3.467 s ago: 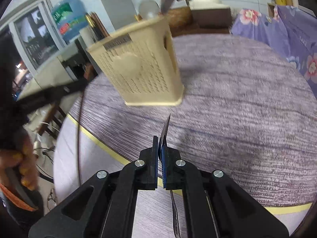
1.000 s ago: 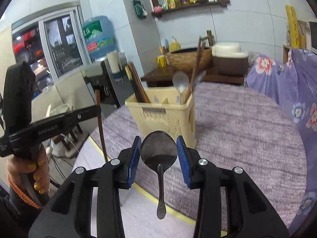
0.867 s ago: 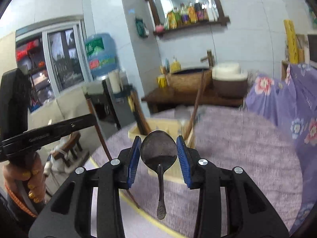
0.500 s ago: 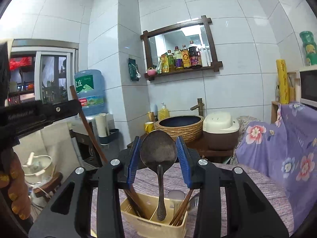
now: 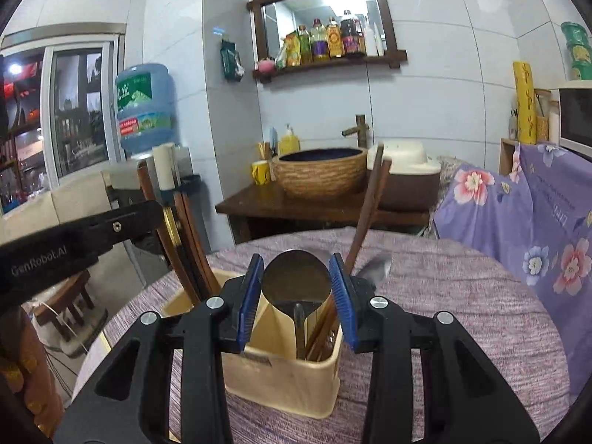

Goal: Organize utensils

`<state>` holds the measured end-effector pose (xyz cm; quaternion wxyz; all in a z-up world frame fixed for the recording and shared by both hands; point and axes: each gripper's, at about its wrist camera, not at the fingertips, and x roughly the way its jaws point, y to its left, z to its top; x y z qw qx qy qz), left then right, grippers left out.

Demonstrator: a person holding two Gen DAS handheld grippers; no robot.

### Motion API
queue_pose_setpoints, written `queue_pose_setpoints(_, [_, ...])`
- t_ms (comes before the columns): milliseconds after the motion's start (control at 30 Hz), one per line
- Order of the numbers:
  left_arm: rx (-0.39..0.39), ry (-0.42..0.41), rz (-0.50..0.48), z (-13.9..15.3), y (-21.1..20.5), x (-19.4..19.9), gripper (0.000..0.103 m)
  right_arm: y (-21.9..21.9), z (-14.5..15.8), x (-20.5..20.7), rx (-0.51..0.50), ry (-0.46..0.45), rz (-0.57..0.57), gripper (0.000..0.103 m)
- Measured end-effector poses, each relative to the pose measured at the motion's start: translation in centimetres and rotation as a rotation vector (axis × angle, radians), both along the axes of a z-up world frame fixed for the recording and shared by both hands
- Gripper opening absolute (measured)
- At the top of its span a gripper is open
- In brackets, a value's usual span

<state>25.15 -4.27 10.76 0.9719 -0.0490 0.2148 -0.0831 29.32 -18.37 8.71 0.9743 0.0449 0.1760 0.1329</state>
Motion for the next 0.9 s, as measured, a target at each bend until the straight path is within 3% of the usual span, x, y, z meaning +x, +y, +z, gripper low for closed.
queue_pose_setpoints(233, [0.023, 0.02, 0.005, -1.1, 0.1, 0.4, 0.008, 1.0, -2.3, 0.1, -0.065, 0.027, -0.012, 0.039])
queue_pose_setpoints(300, [0.017, 0.023, 0.0, -1.0, 0.2, 0.3, 0.009, 0.9, -2.5, -0.2, -0.052, 0.03, 0.003, 0.05])
queue_pose_setpoints(367, [0.028, 0.017, -0.008, -0.7, 0.4, -0.4, 0.026, 0.6, -2.4, -0.7, -0.039, 0.024, 0.005, 0.066])
queue_pose_setpoints(400, [0.03, 0.003, -0.004, -0.6, 0.5, -0.9, 0.051, 0.3, -2.3, -1.3, -0.039, 0.015, -0.007, 0.067])
queue_pose_setpoints(467, [0.024, -0.052, 0.009, -0.4, 1.1, -2.7, 0.076, -0.3, -2.1, -2.6, -0.03, 0.003, -0.028, 0.071])
queue_pose_setpoints(600, [0.021, -0.137, 0.034, -1.1, 2.7, -7.9, 0.098, -1.9, -2.1, -7.1, -0.029, -0.013, -0.093, 0.086])
queue_pose_setpoints(667, [-0.008, -0.152, 0.042, -2.1, 3.2, -10.5, 0.098, -2.4, -2.3, -10.2, -0.034, -0.038, -0.111, 0.093])
queue_pose_setpoints(900, [-0.001, -0.148, 0.068, -7.0, 3.1, -19.2, 0.098, -2.5, -5.4, -21.7, -0.05, -0.077, -0.132, 0.097])
